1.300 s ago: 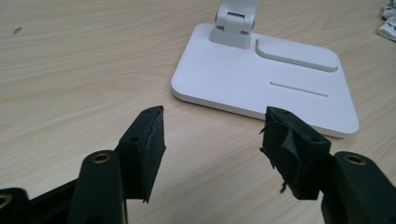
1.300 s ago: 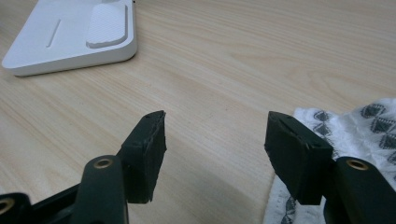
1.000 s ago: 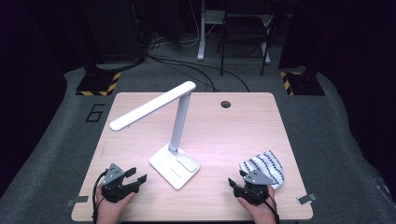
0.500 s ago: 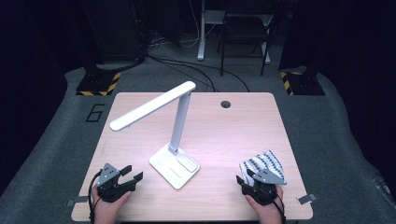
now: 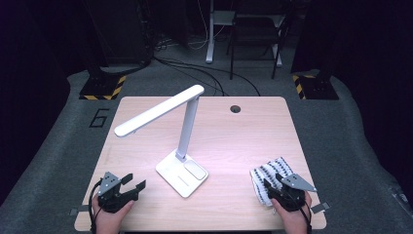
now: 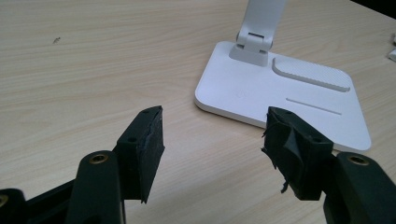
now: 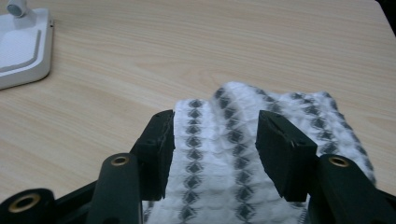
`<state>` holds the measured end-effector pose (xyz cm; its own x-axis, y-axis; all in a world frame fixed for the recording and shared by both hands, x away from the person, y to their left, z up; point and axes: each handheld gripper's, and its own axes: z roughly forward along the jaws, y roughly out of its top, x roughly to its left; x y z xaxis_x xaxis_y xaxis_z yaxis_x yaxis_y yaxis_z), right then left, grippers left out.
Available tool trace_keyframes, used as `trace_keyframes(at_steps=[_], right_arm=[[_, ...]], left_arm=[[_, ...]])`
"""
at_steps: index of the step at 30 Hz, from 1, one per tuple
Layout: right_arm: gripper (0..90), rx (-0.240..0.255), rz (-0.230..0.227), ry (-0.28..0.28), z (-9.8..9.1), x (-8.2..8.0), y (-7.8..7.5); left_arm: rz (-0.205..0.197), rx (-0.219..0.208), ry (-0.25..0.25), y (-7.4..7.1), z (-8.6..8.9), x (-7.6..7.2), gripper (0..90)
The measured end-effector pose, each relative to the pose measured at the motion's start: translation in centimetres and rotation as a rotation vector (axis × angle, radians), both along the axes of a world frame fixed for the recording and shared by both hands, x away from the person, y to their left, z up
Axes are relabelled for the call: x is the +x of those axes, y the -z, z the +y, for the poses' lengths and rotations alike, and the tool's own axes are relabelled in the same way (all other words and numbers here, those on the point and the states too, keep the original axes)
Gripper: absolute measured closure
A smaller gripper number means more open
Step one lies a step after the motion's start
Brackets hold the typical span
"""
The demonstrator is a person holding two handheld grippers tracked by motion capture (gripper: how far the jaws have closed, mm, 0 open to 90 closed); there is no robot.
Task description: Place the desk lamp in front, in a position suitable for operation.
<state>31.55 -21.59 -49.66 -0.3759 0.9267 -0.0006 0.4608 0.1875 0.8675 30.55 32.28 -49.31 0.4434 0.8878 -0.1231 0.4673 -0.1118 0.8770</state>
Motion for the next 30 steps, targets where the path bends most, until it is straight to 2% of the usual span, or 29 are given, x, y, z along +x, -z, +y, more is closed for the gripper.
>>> trace_keyframes(at_steps=[1, 4, 5, 6, 8, 9, 12, 14, 15, 17, 19, 20, 22, 23, 24, 25, 26, 27, 28, 29, 30], right_arm=[[45.6, 0.002, 0.0, 0.006, -0.5, 0.2, 0.0], [45.6, -0.004, 0.005, 0.02, -0.8, 0.2, 0.2], [45.3, -0.008, 0.026, 0.016, -1.1, 0.2, 0.5], [45.3, -0.008, 0.026, 0.016, -1.1, 0.2, 0.5], [43.6, -0.022, 0.036, 0.017, -1.2, 0.3, 0.6], [41.4, -0.044, 0.024, 0.031, -1.5, 0.3, 0.6], [39.2, -0.046, 0.019, 0.06, -1.8, 0.4, 0.7], [37.9, -0.041, 0.033, 0.076, -2.2, 0.6, 0.9], [36.9, -0.049, 0.073, 0.076, -2.4, 1.2, 1.3], [37.1, -0.046, 0.083, 0.075, -2.5, 1.4, 1.6], [38.2, -0.062, 0.114, 0.063, -2.4, 2.0, 2.2], [38.2, -0.062, 0.114, 0.063, -2.4, 2.0, 2.2], [43.8, -0.084, 0.127, 0.04, -2.3, 2.2, 2.4], [50.4, -0.093, 0.137, 0.031, -2.1, 2.4, 2.6], [50.4, -0.093, 0.137, 0.031, -2.1, 2.4, 2.6], [57.6, -0.086, 0.148, 0.014, -1.9, 2.5, 2.5], [57.6, -0.086, 0.148, 0.014, -1.9, 2.5, 2.5], [65.2, -0.079, 0.153, 0.023, -1.7, 2.6, 2.5], [65.2, -0.079, 0.153, 0.023, -1.7, 2.6, 2.5], [72.3, -0.098, 0.135, 0.019, -1.3, 2.7, 2.4], [72.3, -0.098, 0.135, 0.019, -1.3, 2.7, 2.4]], left_arm=[[0.005, -0.017, -0.005, 0.2, 0.0, 0.2, 37.9], [0.015, -0.022, -0.01, 0.2, -0.1, 0.3, 37.8], [0.011, -0.022, -0.005, 0.2, -0.3, 0.5, 37.8], [0.011, -0.022, -0.005, 0.2, -0.3, 0.5, 37.9], [0.004, -0.011, 0.007, 0.0, -0.5, 0.5, 37.8], [0.0, 0.002, 0.03, -0.1, -0.8, 0.4, 37.8], [0.0, 0.015, 0.037, 0.0, -1.0, 0.3, 37.8], [-0.004, 0.017, 0.041, -0.1, -1.1, 0.2, 37.8], [-0.007, 0.017, 0.053, -0.1, -1.0, 0.1, 37.8], [-0.013, 0.015, 0.055, -0.1, -1.0, 0.2, 37.9], [-0.001, 0.012, 0.049, 0.0, -1.0, 0.2, 37.8], [-0.001, 0.012, 0.049, 0.0, -1.0, 0.2, 37.8], [-0.007, 0.016, 0.053, -0.1, -0.9, 0.1, 37.9], [-0.012, 0.012, 0.053, -0.2, -0.9, -0.1, 37.9], [-0.012, 0.012, 0.053, -0.2, -0.9, -0.1, 37.9], [-0.018, 0.01, 0.052, -0.2, -0.9, -0.2, 37.9], [-0.018, 0.01, 0.052, -0.2, -0.9, -0.2, 37.9], [-0.017, 0.006, 0.052, -0.2, -0.9, -0.2, 38.0], [-0.017, 0.006, 0.052, -0.2, -0.9, -0.2, 38.1], [-0.022, -0.006, 0.049, 0.0, -0.9, -0.1, 38.3], [-0.022, -0.006, 0.049, 0.0, -0.9, -0.1, 38.5]])
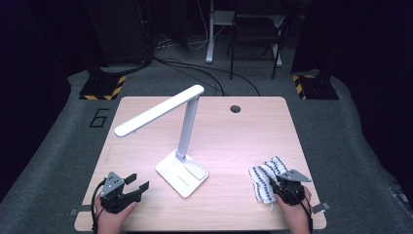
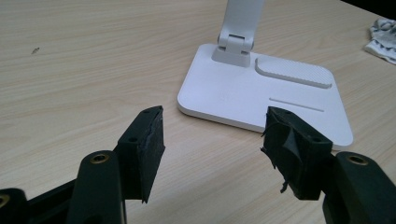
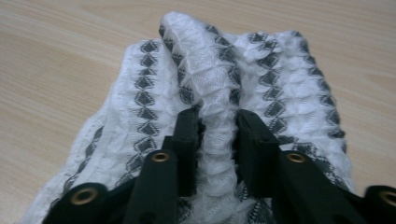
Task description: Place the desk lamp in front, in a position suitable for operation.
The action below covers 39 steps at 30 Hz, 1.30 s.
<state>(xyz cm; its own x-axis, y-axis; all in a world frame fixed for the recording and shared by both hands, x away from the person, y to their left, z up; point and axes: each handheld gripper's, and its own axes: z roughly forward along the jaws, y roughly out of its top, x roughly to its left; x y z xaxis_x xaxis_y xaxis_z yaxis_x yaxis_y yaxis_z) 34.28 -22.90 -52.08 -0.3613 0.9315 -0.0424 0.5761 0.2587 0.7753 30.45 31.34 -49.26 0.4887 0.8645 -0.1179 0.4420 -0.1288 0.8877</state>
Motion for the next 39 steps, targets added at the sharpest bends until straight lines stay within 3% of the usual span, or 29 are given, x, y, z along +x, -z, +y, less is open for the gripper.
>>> trace_keyframes(at_steps=[1, 9, 12, 13, 15, 17, 22, 27, 30, 39], right_arm=[[77.1, -0.006, -0.011, -0.001, 0.3, 0.2, -0.1], [78.8, 0.006, -0.069, 0.072, 0.7, 1.0, -0.7], [78.9, 0.014, -0.066, 0.091, 0.5, 1.2, -0.7], [79.4, 0.023, -0.063, 0.099, 0.4, 1.5, -0.6], [79.6, 0.015, -0.06, 0.094, 0.3, 1.6, -0.6], [80.1, 0.026, -0.049, 0.093, 0.1, 2.0, -0.5], [79.4, 0.024, -0.043, 0.109, 0.1, 2.3, -0.4], [68.1, 0.018, -0.051, 0.119, 0.4, 2.3, -0.5], [66.6, 0.018, -0.057, 0.115, 0.6, 2.2, -0.8], [58.0, 0.013, -0.136, 0.104, 1.4, 1.0, -2.4]], left_arm=[[0.008, 0.0, 0.01, 0.0, 0.0, 0.1, 39.3], [0.02, 0.012, 0.006, 0.2, -0.1, 0.3, 42.7], [0.021, -0.008, 0.01, 0.4, -0.2, 0.6, 43.0], [0.035, -0.046, 0.023, 0.5, -0.3, 1.1, 44.3], [0.045, -0.038, 0.03, 0.5, -0.3, 1.5, 45.9], [0.044, -0.004, 0.03, 0.5, -0.6, 2.3, 48.7], [0.037, -0.009, 0.018, 0.5, -0.9, 3.4, 49.5], [0.025, -0.01, 0.012, 0.0, -1.1, 4.3, 49.8], [0.013, -0.011, 0.002, -0.4, -1.2, 4.5, 50.9], [-0.033, -0.016, -0.009, -1.6, -1.8, 5.7, 49.1]])
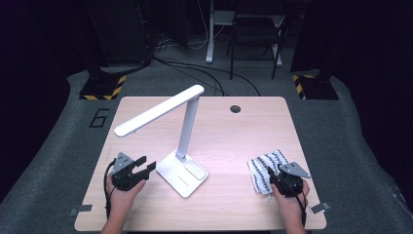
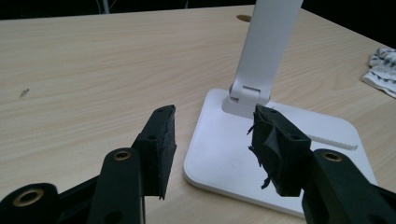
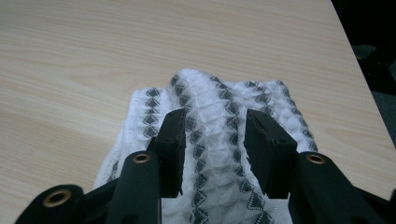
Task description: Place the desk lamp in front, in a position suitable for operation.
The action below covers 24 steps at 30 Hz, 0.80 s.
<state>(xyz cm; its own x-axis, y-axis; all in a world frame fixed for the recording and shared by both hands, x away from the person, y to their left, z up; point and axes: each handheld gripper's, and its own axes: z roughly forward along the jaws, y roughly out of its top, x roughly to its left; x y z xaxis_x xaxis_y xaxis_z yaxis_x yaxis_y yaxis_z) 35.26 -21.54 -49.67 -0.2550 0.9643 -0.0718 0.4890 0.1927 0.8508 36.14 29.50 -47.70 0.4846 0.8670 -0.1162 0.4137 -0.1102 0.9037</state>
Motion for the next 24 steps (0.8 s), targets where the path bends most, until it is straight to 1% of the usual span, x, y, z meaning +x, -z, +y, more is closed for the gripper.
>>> trace_keyframes(at_steps=[1, 2, 3, 4, 7, 8, 9, 10, 11, 12, 13, 14, 15, 16, 19, 20, 21, 22, 23, 24], right_arm=[[57.8, -0.006, -0.005, -0.002, 0.1, -0.2, -0.2], [57.5, 0.003, -0.015, -0.01, 0.3, -0.4, -0.4], [57.5, 0.003, -0.015, -0.01, 0.3, -0.4, -0.4], [57.0, 0.001, -0.026, -0.017, 0.6, -0.5, -0.6], [56.7, 0.001, -0.027, -0.033, 0.9, -0.6, -0.8], [56.3, 0.006, -0.024, -0.031, 1.1, -0.6, -0.9], [55.5, 0.016, -0.032, -0.042, 1.3, -0.6, -1.0], [54.6, 0.019, -0.042, -0.053, 1.7, -0.7, -1.2], [54.6, 0.019, -0.042, -0.053, 1.7, -0.7, -1.2], [53.1, 0.011, -0.051, -0.064, 2.2, -0.9, -1.4], [53.1, 0.011, -0.051, -0.064, 2.2, -0.9, -1.4], [51.5, 0.006, -0.055, -0.068, 2.8, -1.0, -1.5], [51.5, 0.006, -0.055, -0.068, 2.8, -1.0, -1.5], [48.9, 0.003, -0.061, -0.079, 3.2, -1.0, -1.7], [47.0, 0.016, -0.056, -0.094, 3.8, -1.0, -1.7], [45.8, 0.009, -0.06, -0.119, 4.4, -1.1, -1.7], [45.8, 0.009, -0.06, -0.119, 4.4, -1.1, -1.7], [44.8, -0.012, -0.069, -0.142, 5.1, -1.2, -1.7], [44.8, -0.012, -0.069, -0.142, 5.1, -1.2, -1.7], [44.9, -0.022, -0.074, -0.166, 5.8, -1.3, -1.7]], left_arm=[[-0.008, 0.008, -0.004, 0.0, 0.0, 0.0, 48.2], [-0.023, 0.014, -0.004, 0.0, -0.1, 0.2, 47.7], [-0.023, 0.014, -0.004, 0.0, -0.1, 0.2, 47.5], [-0.024, 0.016, 0.0, 0.1, -0.2, 0.4, 47.1], [-0.026, 0.025, 0.004, 0.2, -0.3, 0.5, 47.0], [-0.025, 0.031, 0.006, 0.2, -0.3, 0.6, 47.0], [-0.031, 0.033, 0.01, 0.3, -0.4, 0.7, 47.1], [-0.011, 0.049, 0.028, 0.4, -0.3, 0.9, 47.1], [-0.011, 0.049, 0.028, 0.4, -0.3, 0.9, 47.1], [-0.001, 0.038, 0.035, 0.5, -0.2, 1.1, 47.9], [-0.001, 0.038, 0.035, 0.5, -0.2, 1.1, 48.4], [0.0, 0.004, 0.034, 0.5, -0.1, 1.2, 48.9], [0.0, 0.004, 0.034, 0.5, -0.1, 1.2, 49.0], [-0.004, -0.014, 0.026, 0.5, 0.0, 1.4, 49.0], [0.004, -0.012, 0.03, 0.5, 0.1, 1.5, 47.5], [0.001, -0.026, 0.015, 0.7, 0.1, 1.8, 45.8], [0.001, -0.026, 0.015, 0.7, 0.1, 1.8, 45.2], [0.004, -0.016, -0.011, 0.9, 0.1, 1.9, 43.8], [0.004, -0.016, -0.011, 0.9, 0.1, 1.9, 41.9], [-0.001, -0.004, -0.016, 1.2, 0.1, 1.8, 41.8]])
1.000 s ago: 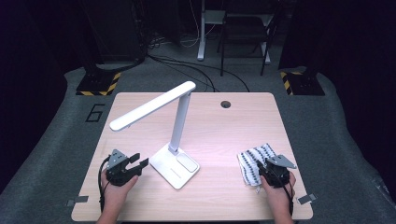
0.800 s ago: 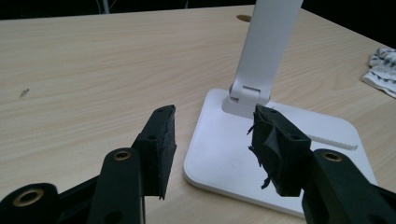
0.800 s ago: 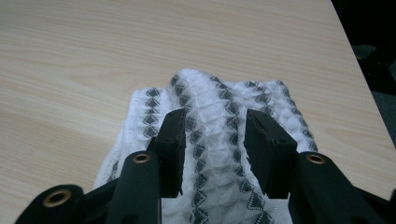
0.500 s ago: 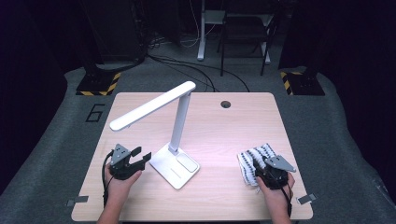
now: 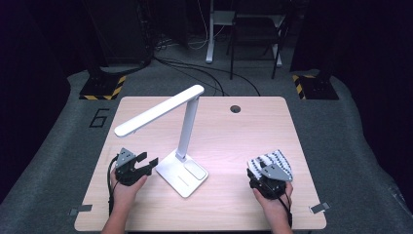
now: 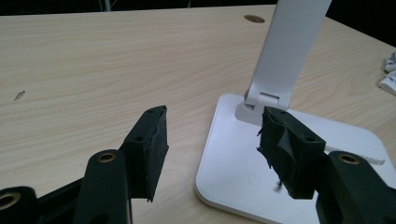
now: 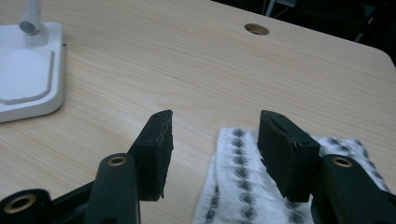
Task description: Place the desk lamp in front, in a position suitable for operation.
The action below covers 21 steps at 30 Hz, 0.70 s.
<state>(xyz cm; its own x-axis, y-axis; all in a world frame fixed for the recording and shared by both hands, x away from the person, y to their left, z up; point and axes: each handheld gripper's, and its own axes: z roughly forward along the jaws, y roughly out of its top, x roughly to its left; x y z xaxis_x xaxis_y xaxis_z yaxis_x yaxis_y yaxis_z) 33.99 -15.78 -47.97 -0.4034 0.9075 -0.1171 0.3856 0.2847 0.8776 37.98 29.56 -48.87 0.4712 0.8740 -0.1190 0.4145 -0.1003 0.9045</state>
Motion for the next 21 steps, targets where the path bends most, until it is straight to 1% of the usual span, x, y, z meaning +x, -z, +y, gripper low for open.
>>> trace_keyframes(at_steps=[1, 2, 3, 4, 5, 6, 7, 8, 9, 10, 11, 12, 13, 14, 15, 16, 17, 18, 19, 20, 21], right_arm=[[44.9, 0.0, 0.0, 0.0, 0.0, 0.0, 0.0], [46.0, 0.021, 0.0, -0.02, 0.7, -0.1, -0.1], [46.0, 0.021, 0.0, -0.02, 0.7, -0.1, -0.1], [46.9, 0.036, -0.002, -0.049, 1.2, -0.2, -0.1], [46.9, 0.036, -0.002, -0.049, 1.2, -0.2, -0.1], [46.7, 0.049, 0.001, -0.066, 1.9, -0.3, 0.0], [46.7, 0.049, 0.001, -0.066, 1.9, -0.3, 0.0], [44.1, 0.054, 0.008, -0.083, 2.6, -0.3, 0.2], [44.1, 0.054, 0.008, -0.083, 2.6, -0.3, 0.2], [43.1, 0.059, 0.017, -0.084, 3.0, -0.3, 0.3], [42.2, 0.055, 0.017, -0.092, 3.3, -0.3, 0.4], [41.5, 0.052, 0.022, -0.103, 3.6, -0.3, 0.4], [40.8, 0.049, 0.021, -0.113, 3.9, -0.3, 0.5], [41.3, 0.054, 0.028, -0.134, 4.6, -0.3, 0.6], [41.3, 0.054, 0.028, -0.134, 4.6, -0.3, 0.6], [42.7, 0.056, 0.031, -0.167, 5.1, -0.4, 0.7], [42.7, 0.056, 0.031, -0.167, 5.1, -0.4, 0.7], [42.0, 0.057, 0.031, -0.185, 5.7, -0.4, 0.8], [42.0, 0.057, 0.031, -0.185, 5.7, -0.4, 0.8], [40.5, 0.058, 0.038, -0.198, 6.3, -0.4, 0.9], [40.5, 0.058, 0.038, -0.198, 6.3, -0.4, 0.9]], left_arm=[[0.0, 0.0, 0.0, 0.0, 0.0, 0.0, 42.0], [-0.006, 0.029, 0.005, 0.2, 0.0, -0.2, 42.3], [-0.006, 0.029, 0.005, 0.2, 0.0, -0.2, 42.3], [0.009, 0.038, 0.006, 0.3, 0.1, -0.2, 42.2], [0.009, 0.038, 0.006, 0.3, 0.1, -0.2, 42.1], [0.026, 0.044, 0.013, 0.5, 0.1, -0.1, 42.0], [0.026, 0.044, 0.013, 0.5, 0.1, -0.1, 42.0], [0.037, 0.065, 0.025, 0.8, 0.0, -0.1, 42.0], [0.037, 0.065, 0.025, 0.8, 0.0, -0.1, 42.2], [0.034, 0.072, 0.021, 0.9, -0.1, 0.0, 42.2], [0.037, 0.07, 0.024, 1.0, -0.2, 0.1, 42.2], [0.048, 0.071, 0.031, 1.1, -0.2, 0.1, 42.2], [0.045, 0.082, 0.025, 1.1, -0.2, 0.2, 42.2], [0.05, 0.087, 0.029, 1.2, -0.2, 0.2, 42.1], [0.057, 0.078, 0.033, 1.2, -0.3, 0.2, 42.1], [0.052, 0.059, 0.046, 1.2, -0.3, 0.1, 42.0], [0.052, 0.059, 0.046, 1.2, -0.3, 0.1, 42.1], [0.047, 0.047, 0.075, 1.2, -0.5, 0.0, 42.2], [0.047, 0.047, 0.075, 1.2, -0.5, 0.0, 42.8], [0.047, 0.047, 0.093, 1.1, -0.7, -0.1, 44.9], [0.047, 0.047, 0.093, 1.1, -0.7, -0.1, 45.2]])
